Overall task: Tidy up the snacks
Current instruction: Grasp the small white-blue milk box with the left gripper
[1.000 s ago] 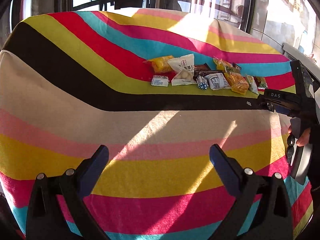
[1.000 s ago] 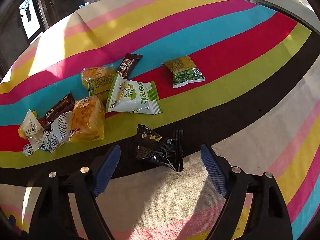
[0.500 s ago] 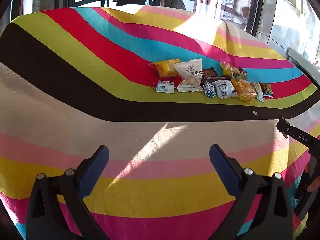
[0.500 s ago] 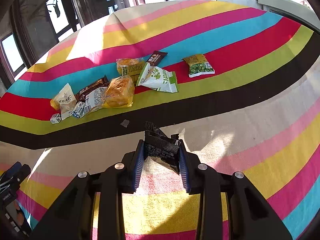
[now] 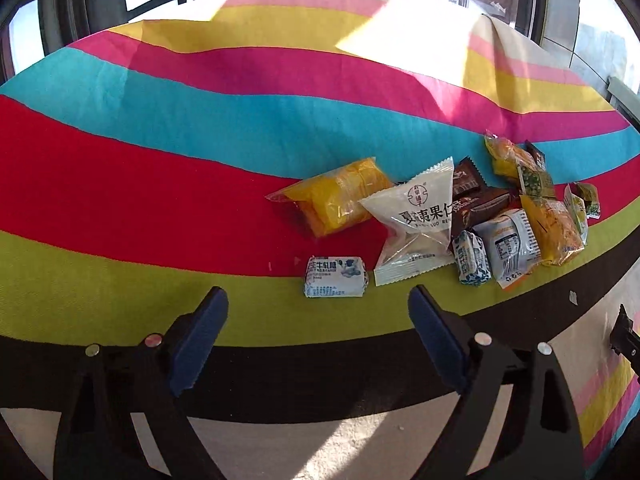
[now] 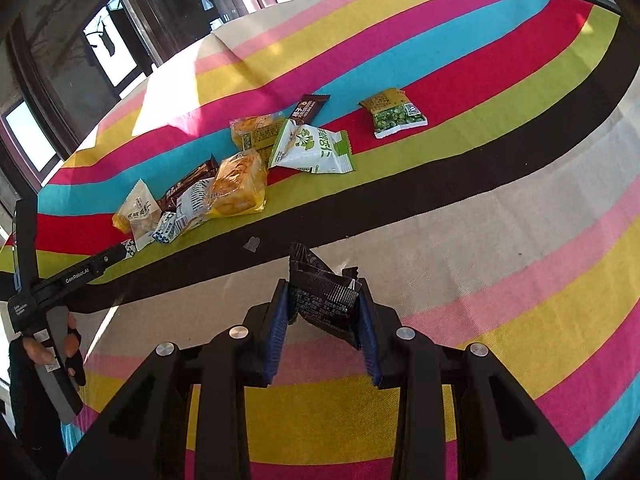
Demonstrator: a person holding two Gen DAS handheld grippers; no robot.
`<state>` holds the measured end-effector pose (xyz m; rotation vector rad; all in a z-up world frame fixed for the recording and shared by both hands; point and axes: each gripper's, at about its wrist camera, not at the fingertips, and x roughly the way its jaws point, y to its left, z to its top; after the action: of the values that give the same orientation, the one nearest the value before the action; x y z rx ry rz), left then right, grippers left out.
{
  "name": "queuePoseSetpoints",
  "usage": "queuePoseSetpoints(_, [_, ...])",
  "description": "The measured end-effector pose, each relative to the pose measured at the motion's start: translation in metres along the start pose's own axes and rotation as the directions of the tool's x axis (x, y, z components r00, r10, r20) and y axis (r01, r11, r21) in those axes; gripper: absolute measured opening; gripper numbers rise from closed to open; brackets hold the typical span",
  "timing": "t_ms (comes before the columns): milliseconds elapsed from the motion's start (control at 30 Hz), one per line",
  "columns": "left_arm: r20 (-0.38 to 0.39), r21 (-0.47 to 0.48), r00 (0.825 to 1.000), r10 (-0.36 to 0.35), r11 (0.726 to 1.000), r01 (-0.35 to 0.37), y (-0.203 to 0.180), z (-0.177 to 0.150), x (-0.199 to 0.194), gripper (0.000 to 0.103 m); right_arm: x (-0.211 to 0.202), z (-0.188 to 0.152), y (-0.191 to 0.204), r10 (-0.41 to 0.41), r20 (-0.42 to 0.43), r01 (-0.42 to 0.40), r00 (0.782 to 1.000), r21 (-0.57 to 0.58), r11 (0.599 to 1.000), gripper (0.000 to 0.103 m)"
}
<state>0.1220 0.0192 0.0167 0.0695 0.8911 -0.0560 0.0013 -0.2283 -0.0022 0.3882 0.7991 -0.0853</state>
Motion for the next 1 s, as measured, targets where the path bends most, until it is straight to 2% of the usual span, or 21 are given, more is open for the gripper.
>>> queuePoseSetpoints(67, [-0.010,0.022,1.000,0.004,1.000,-0.004,-0.004,0.004,0.009,0.085,0.000,0.000,-0.002,0.011,0.001,-0.011,1.000,0.008,1.000,0.033])
queuePoseSetpoints(133, [-0.026,0.025,1.000,0.000,1.000,0.000,-0.006,0.008,0.018,0.076,0.000,0.001,-0.004,0.021,0.002,-0.021,1.000,0.017,1.000,0.033])
queuePoseSetpoints(167, [-0.032,0.023,0.999,-0.008,1.000,0.009,-0.006,0.009,0.022,0.068,0.000,0.001,-0.004,0.026,0.002,-0.026,1.000,0.021,0.999,0.033])
queuePoseSetpoints(233, [-0.023,0.019,0.999,-0.049,0.999,0.049,-0.006,0.009,0.025,0.058,0.000,0.001,-0.006,0.036,0.004,-0.036,0.999,0.029,0.999,0.033])
queuePoseSetpoints(300, [-0.029,0.034,0.997,-0.066,0.997,0.067,-0.010,0.008,0.022,0.034,-0.001,0.001,-0.007,0.043,0.006,-0.044,0.999,0.036,0.998,0.033])
queuePoseSetpoints(633, [0.017,0.035,0.999,-0.045,0.998,0.044,-0.035,-0.046,-0.025,0.034,-0.001,0.001,-0.014,0.088,0.012,-0.089,0.996,0.073,0.993,0.033])
queuePoseSetpoints(800, [0.036,0.031,0.999,-0.035,0.999,0.034,-0.048,-0.061,-0.041,0.034,-0.001,0.002,-0.014,0.087,0.012,-0.087,0.996,0.072,0.994,0.033])
queuePoseSetpoints(1000, [0.045,0.019,0.998,-0.046,0.999,0.045,-0.042,-0.086,-0.070,0.034,-0.003,0.001,-0.015,0.085,0.027,-0.087,0.996,0.079,0.993,0.033])
